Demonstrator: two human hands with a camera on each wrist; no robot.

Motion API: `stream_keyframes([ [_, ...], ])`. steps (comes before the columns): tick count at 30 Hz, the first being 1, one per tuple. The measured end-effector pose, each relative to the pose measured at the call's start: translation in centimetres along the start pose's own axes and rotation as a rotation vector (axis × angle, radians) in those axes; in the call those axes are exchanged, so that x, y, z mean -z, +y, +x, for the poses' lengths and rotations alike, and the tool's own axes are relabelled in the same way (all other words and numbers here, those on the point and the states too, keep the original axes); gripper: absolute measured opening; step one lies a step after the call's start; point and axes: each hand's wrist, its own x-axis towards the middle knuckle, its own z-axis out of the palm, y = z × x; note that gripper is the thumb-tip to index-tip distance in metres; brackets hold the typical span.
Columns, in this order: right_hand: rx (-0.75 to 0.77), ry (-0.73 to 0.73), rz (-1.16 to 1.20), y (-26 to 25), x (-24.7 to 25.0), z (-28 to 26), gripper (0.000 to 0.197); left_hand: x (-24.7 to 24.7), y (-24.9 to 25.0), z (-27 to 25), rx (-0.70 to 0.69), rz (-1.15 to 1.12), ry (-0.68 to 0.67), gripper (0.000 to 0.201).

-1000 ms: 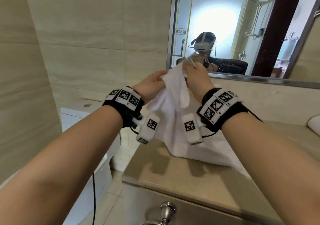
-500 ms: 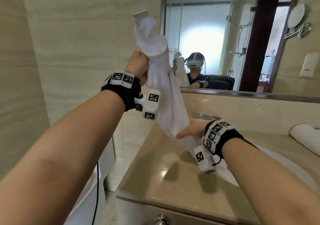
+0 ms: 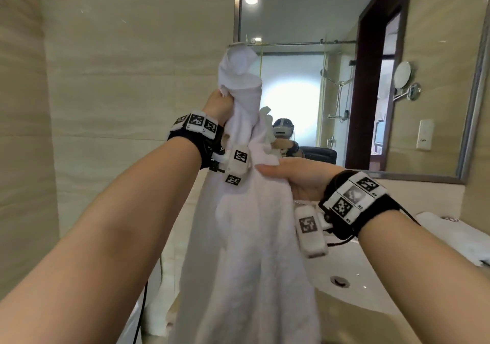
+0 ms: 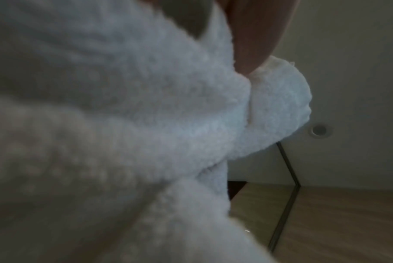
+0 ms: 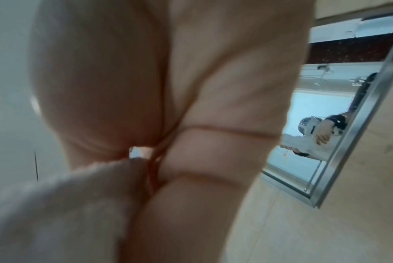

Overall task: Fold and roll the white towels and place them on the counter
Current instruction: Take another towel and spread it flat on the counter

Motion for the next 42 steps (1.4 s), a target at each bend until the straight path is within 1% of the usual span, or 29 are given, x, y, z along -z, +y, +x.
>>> stream_keyframes([
  [2,-0.024,-0.039,0.036,0.5,-0.1,-0.1,0.037,-0.6,-0.5,-0.7,0.007,0.013,-0.015,0.027],
  [3,-0.035,-0.038,0.029,0.8,-0.1,0.2,0.040,-0.8,-0.7,-0.9,0.013,0.026,-0.036,0.028],
  [4,-0.046,-0.020,0.007,0.9,-0.1,0.5,0.046,-1.0,-1.0,-1.0,0.017,0.040,-0.078,0.025],
  [5,-0.055,0.030,-0.035,1.2,0.1,1.0,0.053,-1.2,-1.3,-1.1,0.024,0.058,-0.135,0.021],
  [7,-0.041,0.186,-0.128,1.6,0.6,1.9,0.062,-1.1,-1.9,-1.5,0.027,0.079,-0.219,0.024],
  [9,0.010,0.321,-0.144,2.3,1.5,3.0,0.056,-1.1,-2.8,-1.8,0.018,0.100,-0.292,0.027],
  [10,0.044,0.343,-0.119,2.7,2.1,3.6,0.047,-1.2,-3.2,-1.8,0.015,0.149,-0.329,0.027],
  [12,0.140,0.362,-0.002,3.0,3.2,4.4,0.025,-1.3,-4.0,-1.8,0.038,0.244,-0.414,0.025],
  [14,0.257,0.389,0.210,2.7,4.2,5.0,0.019,-1.4,-4.4,-1.7,0.058,0.300,-0.461,0.022],
  [16,0.334,0.370,0.327,2.1,4.5,5.3,0.012,-1.6,-5.1,-1.0,0.054,0.334,-0.456,0.027],
  [17,0.351,0.352,0.328,1.8,4.5,5.6,0.013,-1.7,-5.4,-0.8,0.047,0.329,-0.444,0.027],
  [18,0.362,0.334,0.308,1.7,4.4,5.8,0.018,-1.8,-5.5,-0.6,0.054,0.321,-0.444,0.025],
  [20,0.401,0.350,0.252,1.4,4.2,6.4,0.031,-1.8,-5.6,-0.6,0.090,0.306,-0.453,0.032],
  [21,0.424,0.394,0.198,1.3,4.2,6.7,0.029,-1.6,-5.8,-0.5,0.100,0.297,-0.467,0.035],
  [22,0.439,0.474,0.120,1.2,4.2,6.9,0.020,-1.4,-6.0,-0.4,0.105,0.277,-0.485,0.036],
  [23,0.421,0.584,0.033,1.1,4.2,7.0,0.015,-1.2,-6.4,-0.3,0.100,0.253,-0.499,0.037],
  [25,0.365,0.783,-0.127,1.4,5.0,7.7,0.013,-1.0,-7.1,0.1,0.064,0.284,-0.495,0.036],
  [27,0.337,0.870,-0.227,1.7,5.5,8.2,0.011,-0.9,-7.7,0.5,0.021,0.333,-0.389,0.032],
  [29,0.275,0.924,-0.283,2.2,6.0,8.8,0.015,-0.5,-8.3,0.8,-0.033,0.403,-0.224,0.043],
  [30,0.236,0.963,-0.277,2.5,6.3,9.0,0.020,-0.2,-8.6,1.1,-0.045,0.446,-0.169,0.047],
  [31,0.207,1.004,-0.263,2.8,6.6,9.0,0.022,0.2,-9.1,1.4,-0.049,0.496,-0.133,0.048],
  [32,0.188,1.046,-0.260,3.2,7.0,9.2,0.020,0.6,-9.4,1.5,-0.035,0.563,-0.116,0.046],
  [33,0.158,1.083,-0.266,3.4,7.2,9.2,0.017,1.1,-9.5,1.5,-0.031,0.662,-0.120,0.040],
  [34,0.126,1.111,-0.267,3.7,7.5,9.3,0.016,1.3,-9.6,1.4,-0.015,0.790,-0.122,0.031],
  [36,0.057,1.130,-0.185,4.2,8.2,9.5,0.015,1.8,-9.5,1.4,0.032,0.948,-0.139,0.027],
  [38,0.002,1.128,-0.053,4.4,9.0,10.0,0.021,2.5,-10.4,1.8,0.115,1.029,-0.174,0.030],
  [40,-0.031,1.145,0.097,4.3,9.2,10.1,0.022,3.1,-12.4,2.8,0.252,1.079,-0.186,0.040],
  [41,-0.046,1.149,0.133,4.4,9.3,10.1,0.017,3.4,-12.9,2.8,0.290,1.110,-0.199,0.038],
  [42,-0.055,1.160,0.106,4.5,9.4,10.2,0.013,3.7,-13.5,3.1,0.312,1.139,-0.197,0.031],
])
